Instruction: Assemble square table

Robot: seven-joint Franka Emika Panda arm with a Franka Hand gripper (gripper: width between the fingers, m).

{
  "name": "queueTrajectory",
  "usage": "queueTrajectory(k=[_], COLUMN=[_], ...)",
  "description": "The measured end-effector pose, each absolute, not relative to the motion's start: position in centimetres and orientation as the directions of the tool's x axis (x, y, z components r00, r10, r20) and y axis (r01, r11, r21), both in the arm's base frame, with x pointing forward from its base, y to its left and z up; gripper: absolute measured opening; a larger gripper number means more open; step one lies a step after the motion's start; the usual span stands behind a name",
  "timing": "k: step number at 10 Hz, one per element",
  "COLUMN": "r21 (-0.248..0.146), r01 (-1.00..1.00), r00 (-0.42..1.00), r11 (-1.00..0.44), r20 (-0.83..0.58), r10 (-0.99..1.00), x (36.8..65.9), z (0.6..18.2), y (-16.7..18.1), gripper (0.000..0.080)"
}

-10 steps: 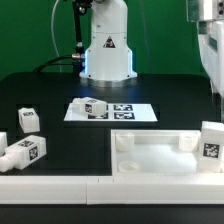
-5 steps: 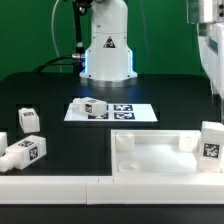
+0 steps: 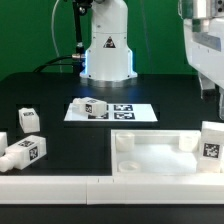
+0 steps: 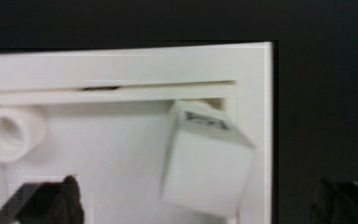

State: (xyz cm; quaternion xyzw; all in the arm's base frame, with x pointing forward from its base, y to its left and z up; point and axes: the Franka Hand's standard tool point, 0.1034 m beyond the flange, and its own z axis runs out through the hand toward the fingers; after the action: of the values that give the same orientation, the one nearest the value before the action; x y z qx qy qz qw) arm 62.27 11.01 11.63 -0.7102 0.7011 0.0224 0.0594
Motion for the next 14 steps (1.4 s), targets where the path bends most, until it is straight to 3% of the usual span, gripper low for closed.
queueTrajectory(k=[4,7,8,11,14], r21=[-0.066,-0.049,-0.028,-0.042,-0.057], r01=[-0.972,-0.966,-0.921,-0.659,-0.467], r00=[0.233,0.256,0.389,0.751,0.883], r11=[-0.227,-0.253,-0.388,-0.751,-0.882], r20=[-0.098,-0.099,-0.097,-0.081,-0.068], r10=[-0.968,-0.961,-0.916,-0.655,-0.464], x=[61.0,60.2,59.4,56.8,56.7], z=[11.0,10.2,9.9,8.4,8.1], y=[11.1,11.0,10.7,8.9,8.7], gripper=[0.0649,0.0649,0.0649,0.0649,0.0649])
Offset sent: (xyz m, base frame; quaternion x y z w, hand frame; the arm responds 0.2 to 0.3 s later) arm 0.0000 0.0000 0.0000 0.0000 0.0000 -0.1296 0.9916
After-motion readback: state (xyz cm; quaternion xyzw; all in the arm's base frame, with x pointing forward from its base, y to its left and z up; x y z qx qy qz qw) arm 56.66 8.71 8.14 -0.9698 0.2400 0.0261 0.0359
